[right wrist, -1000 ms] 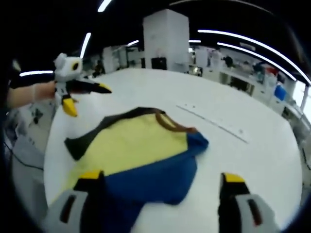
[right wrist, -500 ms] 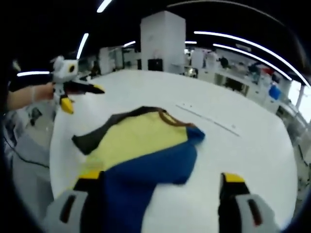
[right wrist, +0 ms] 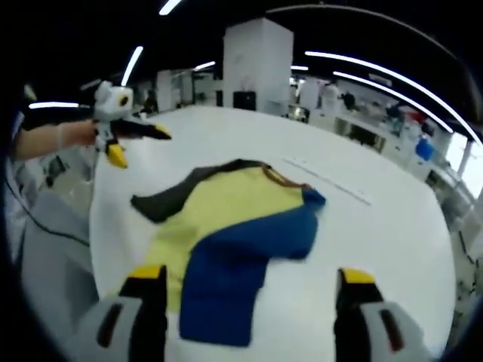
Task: Fold the garment on the visible template until the final outline fits inside the template.
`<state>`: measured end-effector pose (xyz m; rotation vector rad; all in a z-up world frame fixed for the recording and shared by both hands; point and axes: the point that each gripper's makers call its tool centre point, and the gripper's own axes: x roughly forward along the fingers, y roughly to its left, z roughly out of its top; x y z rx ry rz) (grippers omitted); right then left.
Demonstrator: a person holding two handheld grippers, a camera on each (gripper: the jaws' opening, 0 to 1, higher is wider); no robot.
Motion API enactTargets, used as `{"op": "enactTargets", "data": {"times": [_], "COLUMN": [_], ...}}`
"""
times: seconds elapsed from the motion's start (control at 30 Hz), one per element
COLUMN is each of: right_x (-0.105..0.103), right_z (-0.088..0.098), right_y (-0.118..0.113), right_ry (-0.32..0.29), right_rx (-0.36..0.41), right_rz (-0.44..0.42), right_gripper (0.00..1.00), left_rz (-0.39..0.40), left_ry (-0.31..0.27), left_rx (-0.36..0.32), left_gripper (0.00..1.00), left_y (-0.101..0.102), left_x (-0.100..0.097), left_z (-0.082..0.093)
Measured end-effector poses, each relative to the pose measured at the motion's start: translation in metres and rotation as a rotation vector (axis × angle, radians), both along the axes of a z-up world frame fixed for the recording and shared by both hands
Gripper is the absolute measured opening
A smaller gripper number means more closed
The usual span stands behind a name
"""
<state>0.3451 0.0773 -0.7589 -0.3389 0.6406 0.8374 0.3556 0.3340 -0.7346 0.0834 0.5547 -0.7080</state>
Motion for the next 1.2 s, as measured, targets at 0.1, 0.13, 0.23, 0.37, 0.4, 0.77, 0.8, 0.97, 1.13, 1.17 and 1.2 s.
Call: {"op": "enactTargets", "data": {"times": [0.1,0.13,0.23,0.37,0.4,0.77,0.8,0.97,1.13,1.17,1.2], "right_x": [-0.013,-0.017,-0.026,-0.041,-0.045,-0.074,-0.075,-0.075,-0.076,-0.076,-0.077], "right_z": [-0.001,-0.001,-0.005,-0.013,-0.015,-0.057,-0.059,-0.074,-0.085,-0.087,-0.087], "right_y": [0.000,0.001,0.001,0.004,0.005,0.002,0.002,-0.001,-0.001,0.000,0.000], "right_ry": [-0.017,-0.022,-0.029,-0.045,-0.047,-0.019,-0.016,-0.001,0.010,0.010,0.010], "right_rx": [-0.023,-0.021,-0.021,-0.036,-0.038,-0.145,-0.145,-0.148,-0.169,-0.170,-0.169], "right_rz": [0.018,0.022,0.032,0.068,0.081,0.164,0.167,0.149,0.151,0.156,0.158], "right_gripper": [0.87,0.85,0.79,0.69,0.69,0.47,0.44,0.31,0.21,0.18,0.15], "left_rz": [0.000,0.002,-0.004,-0.008,-0.007,0.005,0.006,0.014,0.018,0.019,0.021], "left_ry": [-0.001,-0.001,0.002,0.008,0.007,0.012,0.012,0.025,0.047,0.047,0.048], "left_rx": [-0.007,-0.010,-0.005,-0.004,-0.001,-0.010,-0.010,-0.010,-0.005,-0.006,-0.007], "left_gripper": [0.99,0.99,0.99,0.98,0.98,0.97,0.97,0.96,0.96,0.96,0.96], "left_y": [-0.002,-0.001,-0.003,0.000,0.000,0.001,0.001,0.003,0.005,0.005,0.006], "left_x": [-0.007,-0.007,-0.012,-0.014,-0.016,-0.023,-0.023,-0.026,-0.032,-0.033,-0.033], "left_z": [0.000,-0.001,-0.003,-0.007,-0.007,-0.005,-0.005,-0.012,-0.022,-0.023,-0.023]}}
